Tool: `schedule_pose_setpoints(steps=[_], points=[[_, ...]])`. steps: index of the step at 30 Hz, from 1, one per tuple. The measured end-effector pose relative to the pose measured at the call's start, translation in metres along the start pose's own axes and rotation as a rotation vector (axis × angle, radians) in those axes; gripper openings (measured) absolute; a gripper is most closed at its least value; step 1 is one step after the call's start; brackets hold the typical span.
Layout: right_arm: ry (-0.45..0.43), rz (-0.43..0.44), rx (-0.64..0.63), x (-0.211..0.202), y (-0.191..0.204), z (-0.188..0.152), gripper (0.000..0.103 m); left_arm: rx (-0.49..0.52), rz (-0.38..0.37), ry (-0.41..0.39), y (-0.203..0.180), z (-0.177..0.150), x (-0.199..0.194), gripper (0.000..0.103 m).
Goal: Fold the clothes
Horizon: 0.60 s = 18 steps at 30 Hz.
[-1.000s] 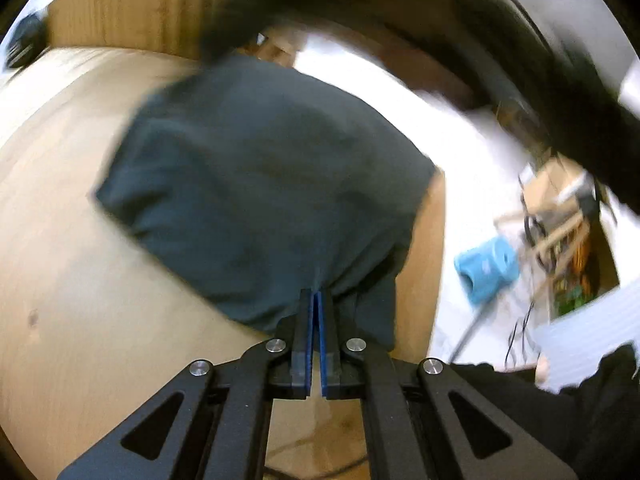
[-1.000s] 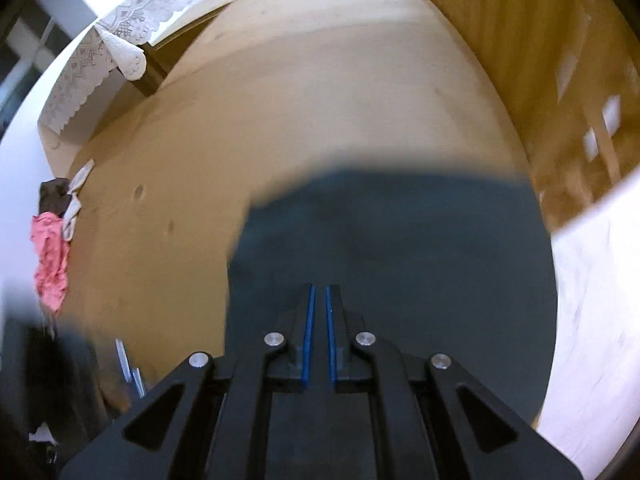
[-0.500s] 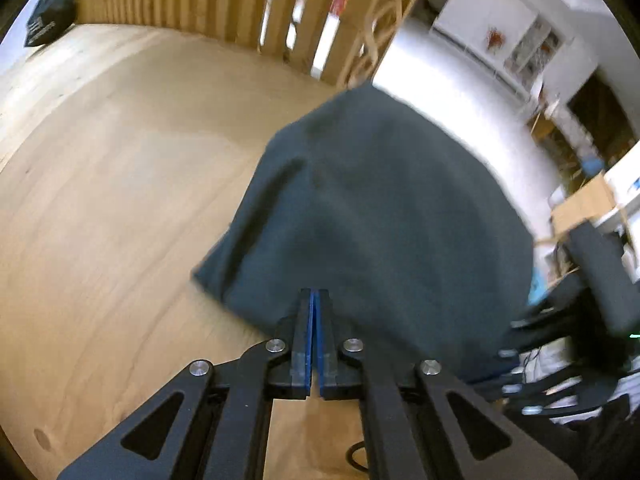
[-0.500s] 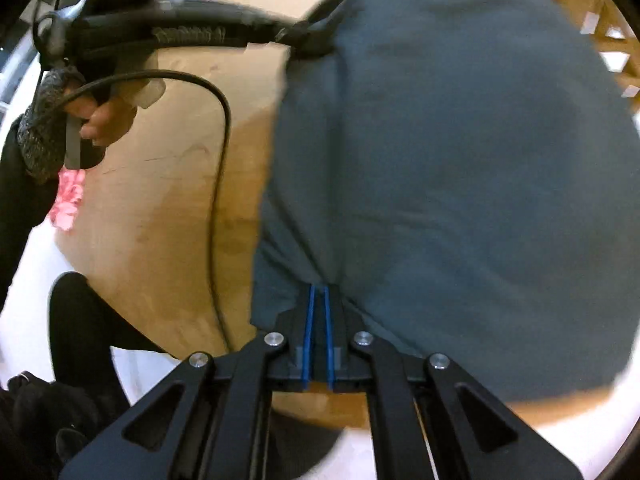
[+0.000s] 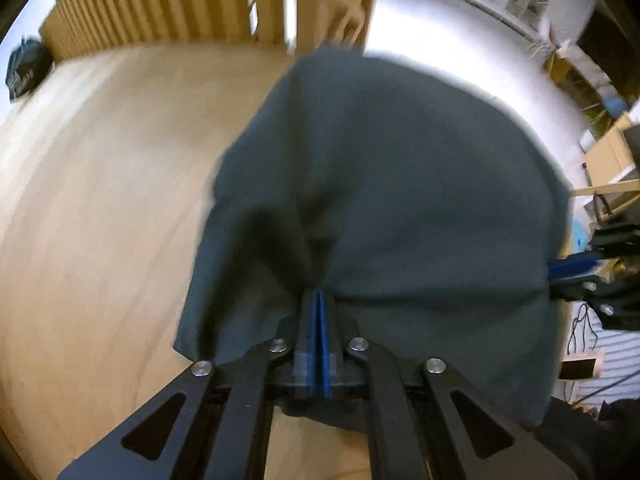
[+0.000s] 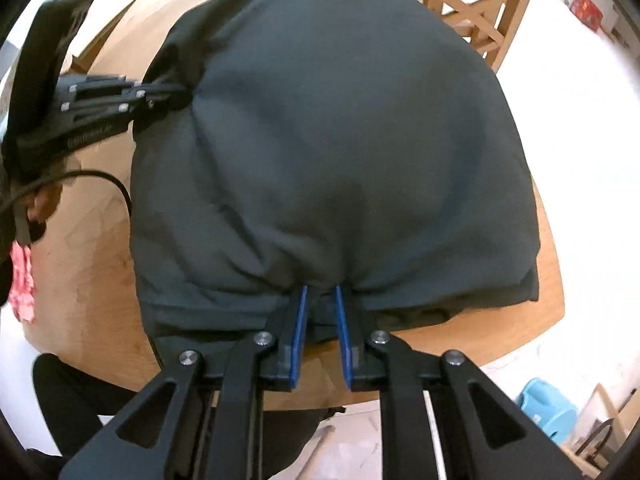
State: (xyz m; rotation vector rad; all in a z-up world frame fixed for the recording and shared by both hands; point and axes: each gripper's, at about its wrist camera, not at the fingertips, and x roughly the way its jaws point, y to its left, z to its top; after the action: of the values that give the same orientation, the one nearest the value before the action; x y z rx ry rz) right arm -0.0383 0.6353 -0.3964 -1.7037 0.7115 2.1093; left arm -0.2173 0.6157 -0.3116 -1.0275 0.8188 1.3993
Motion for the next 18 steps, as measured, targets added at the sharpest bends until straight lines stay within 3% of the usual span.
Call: schedule_pose_setpoints(steps=[5, 7, 8, 10, 11, 12, 18], points=[[0.053, 0.051, -0.106, 0.0, 0.036, -0.011, 0.018, -0.033, 0.064, 0.007, 0.025, 0.002, -0.011, 0.002], [0.036, 0.068, -0.121, -0.011, 0.038, -0.006, 0.018, -0.1, 0.069, -0.024, 0.038, -0.005, -0.031, 0.002], [-0.021, 0.073, -0.105, -0.025, 0.031, -0.002, 0.02, -0.154, 0.033, -0.048, 0.046, -0.013, -0.046, 0.002], [-0.126, 0.082, -0.075, -0.05, 0.017, 0.008, 0.045, -0.238, -0.027, -0.048, 0.053, -0.031, -0.061, 0.023], [-0.132, 0.076, -0.069, -0.048, 0.007, 0.017, 0.063, -0.285, -0.047, -0.039, 0.053, -0.044, -0.065, 0.028], [-0.137, 0.07, -0.064, -0.046, -0.002, 0.026, 0.068, -0.334, -0.067, -0.029, 0.051, -0.058, -0.068, 0.033], [-0.164, 0.037, -0.031, -0.03, -0.06, 0.079, 0.068, -0.526, -0.124, 0.044, 0.046, -0.077, -0.046, 0.04]])
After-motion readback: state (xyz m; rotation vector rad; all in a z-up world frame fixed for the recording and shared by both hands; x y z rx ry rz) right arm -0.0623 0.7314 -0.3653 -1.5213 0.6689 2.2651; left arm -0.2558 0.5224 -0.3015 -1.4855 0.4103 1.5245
